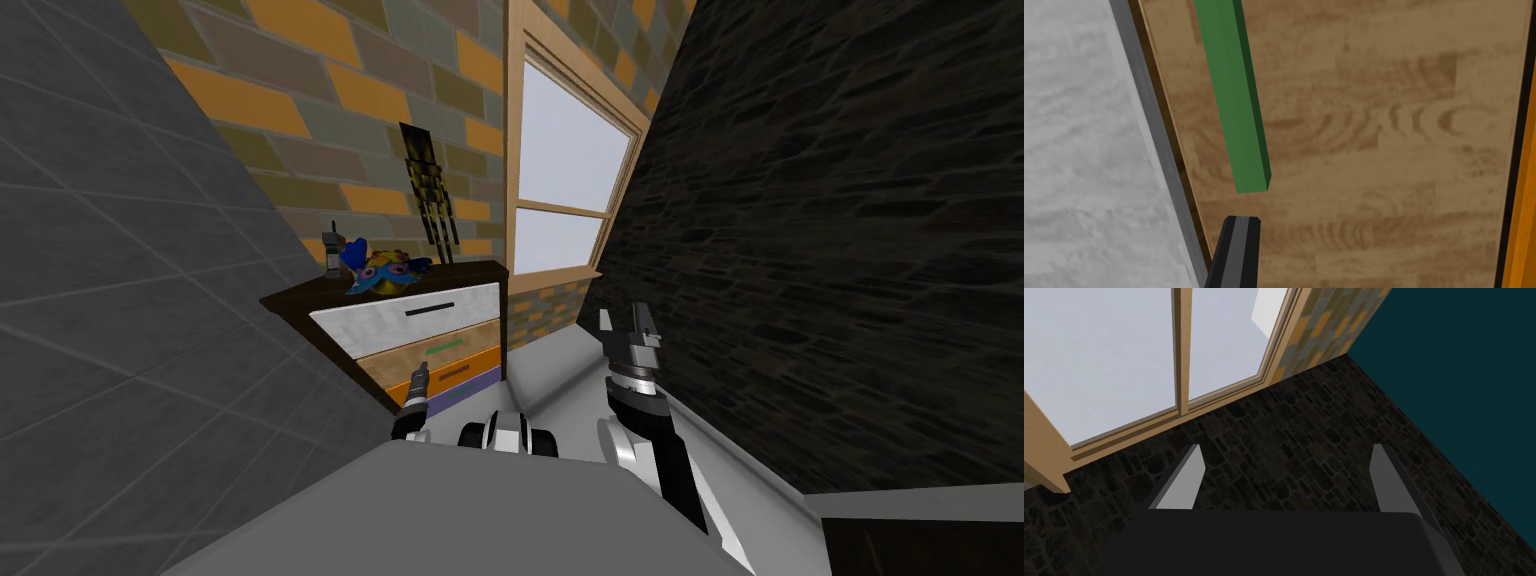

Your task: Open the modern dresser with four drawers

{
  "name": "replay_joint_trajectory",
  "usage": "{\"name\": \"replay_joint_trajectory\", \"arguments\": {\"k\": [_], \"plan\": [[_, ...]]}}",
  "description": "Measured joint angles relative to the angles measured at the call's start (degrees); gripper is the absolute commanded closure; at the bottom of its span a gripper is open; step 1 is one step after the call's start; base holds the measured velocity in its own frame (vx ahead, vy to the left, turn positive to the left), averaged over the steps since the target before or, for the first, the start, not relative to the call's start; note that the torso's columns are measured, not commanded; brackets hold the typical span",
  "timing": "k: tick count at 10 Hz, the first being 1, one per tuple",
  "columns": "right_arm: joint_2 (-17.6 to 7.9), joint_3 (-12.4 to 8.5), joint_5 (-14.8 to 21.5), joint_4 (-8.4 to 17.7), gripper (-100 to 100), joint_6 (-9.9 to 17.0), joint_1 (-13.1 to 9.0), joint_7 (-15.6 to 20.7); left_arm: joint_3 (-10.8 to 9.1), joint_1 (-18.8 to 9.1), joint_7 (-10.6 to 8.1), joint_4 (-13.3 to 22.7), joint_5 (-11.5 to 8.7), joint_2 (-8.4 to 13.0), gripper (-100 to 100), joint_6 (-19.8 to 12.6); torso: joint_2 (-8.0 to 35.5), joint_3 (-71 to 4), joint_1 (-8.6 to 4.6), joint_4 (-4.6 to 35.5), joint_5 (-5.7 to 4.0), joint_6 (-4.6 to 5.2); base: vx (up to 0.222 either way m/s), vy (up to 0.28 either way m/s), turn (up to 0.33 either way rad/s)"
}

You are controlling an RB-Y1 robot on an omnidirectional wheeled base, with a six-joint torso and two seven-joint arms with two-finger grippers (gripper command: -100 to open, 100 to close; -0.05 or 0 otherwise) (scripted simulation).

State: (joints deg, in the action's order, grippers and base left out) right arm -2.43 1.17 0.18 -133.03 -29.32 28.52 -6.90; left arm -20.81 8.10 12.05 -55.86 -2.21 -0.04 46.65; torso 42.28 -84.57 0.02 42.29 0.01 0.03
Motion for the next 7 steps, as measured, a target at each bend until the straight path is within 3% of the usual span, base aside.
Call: {"name": "replay_joint_trajectory", "arguments": {"k": [2,3,4,7], "plan": [[0.0,0.0,0.0,0.0,0,0.0,0.0,0.0,-3.34,-1.0,0.82,1.5,-0.9,-0.3,100,0.4,0.0,0.0,-0.06,0.0,-0.01,0.00,-0.125,-0.041,-0.330],[0.0,0.0,0.0,0.0,0,0.0,0.0,0.0,-4.93,-1.6,1.25,2.5,-1.3,-0.4,100,0.7,0.0,0.0,-0.01,0.0,-0.02,-0.08,-0.046,-0.018,0.033],[0.0,0.0,0.0,0.0,0,0.0,0.0,0.0,-5.49,-1.3,1.25,2.1,-1.3,-0.4,100,0.7,-0.2,-0.1,0.07,-0.1,0.01,-0.09,-0.086,-0.034,-0.348],[0.0,0.0,0.0,0.0,0,0.0,0.0,0.0,-10.08,-2.3,2.01,3.6,-2.7,-0.5,100,0.7,0.1,0.1,-0.08,0.0,-0.02,-0.01,-0.109,-0.041,-0.305]]}}
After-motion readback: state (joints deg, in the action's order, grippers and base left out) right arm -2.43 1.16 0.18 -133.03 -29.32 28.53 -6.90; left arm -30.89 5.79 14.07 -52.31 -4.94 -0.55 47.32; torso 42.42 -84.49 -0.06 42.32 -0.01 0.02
